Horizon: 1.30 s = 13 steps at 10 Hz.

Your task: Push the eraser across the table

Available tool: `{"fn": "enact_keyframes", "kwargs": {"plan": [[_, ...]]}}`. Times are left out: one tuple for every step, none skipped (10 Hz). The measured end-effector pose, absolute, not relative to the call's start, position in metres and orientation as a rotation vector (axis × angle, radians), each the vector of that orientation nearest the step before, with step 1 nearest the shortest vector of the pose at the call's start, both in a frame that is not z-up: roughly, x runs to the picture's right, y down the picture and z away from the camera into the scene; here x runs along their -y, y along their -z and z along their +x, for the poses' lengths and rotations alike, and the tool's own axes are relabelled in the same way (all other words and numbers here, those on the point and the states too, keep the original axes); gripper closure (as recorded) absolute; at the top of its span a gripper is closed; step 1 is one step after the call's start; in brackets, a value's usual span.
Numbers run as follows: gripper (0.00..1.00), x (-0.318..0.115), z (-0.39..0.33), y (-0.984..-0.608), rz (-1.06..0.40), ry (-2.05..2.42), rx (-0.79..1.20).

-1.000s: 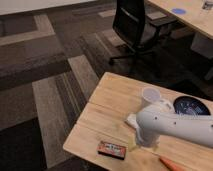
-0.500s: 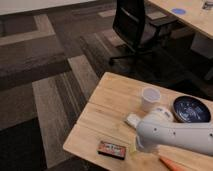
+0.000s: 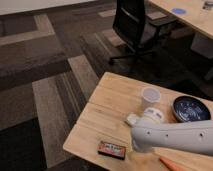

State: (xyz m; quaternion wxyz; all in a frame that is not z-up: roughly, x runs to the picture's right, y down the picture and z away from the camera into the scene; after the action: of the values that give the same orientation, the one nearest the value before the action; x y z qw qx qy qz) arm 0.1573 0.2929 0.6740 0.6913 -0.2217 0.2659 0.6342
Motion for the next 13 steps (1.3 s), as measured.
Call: {"fn": "enact_keyframes", "kwargs": {"plan": [[0.35, -0.296, 0.154, -0.675, -0.504, -1.407, -0.6], [0.35, -0.298, 0.152, -0.674, -0.509, -1.403, -0.607], [0.35, -0.297, 0.151, -0.673, -0.507, -1.397, -0.608], [0.35, -0.297, 0.149, -0.673, -0.508, -1.39, -0.613], [0.35, -0.297, 0.146, -0.673, -0.506, -1.375, -0.621], [0.35, -0.292, 0.14, -0.674, -0.499, -1.355, -0.626], [0.35, -0.281, 0.121, -0.679, -0.495, -1.309, -0.616], [0.35, -0.276, 0.109, -0.682, -0.497, -1.288, -0.605], [0.35, -0.265, 0.074, -0.694, -0.513, -1.231, -0.563], [0.35, -0.258, 0.051, -0.701, -0.524, -1.197, -0.53], [0.35, -0.25, 0.024, -0.706, -0.536, -1.154, -0.484], [0.35, -0.242, 0.009, -0.705, -0.538, -1.123, -0.455], [0.35, -0.238, 0.006, -0.703, -0.532, -1.115, -0.447]]}}
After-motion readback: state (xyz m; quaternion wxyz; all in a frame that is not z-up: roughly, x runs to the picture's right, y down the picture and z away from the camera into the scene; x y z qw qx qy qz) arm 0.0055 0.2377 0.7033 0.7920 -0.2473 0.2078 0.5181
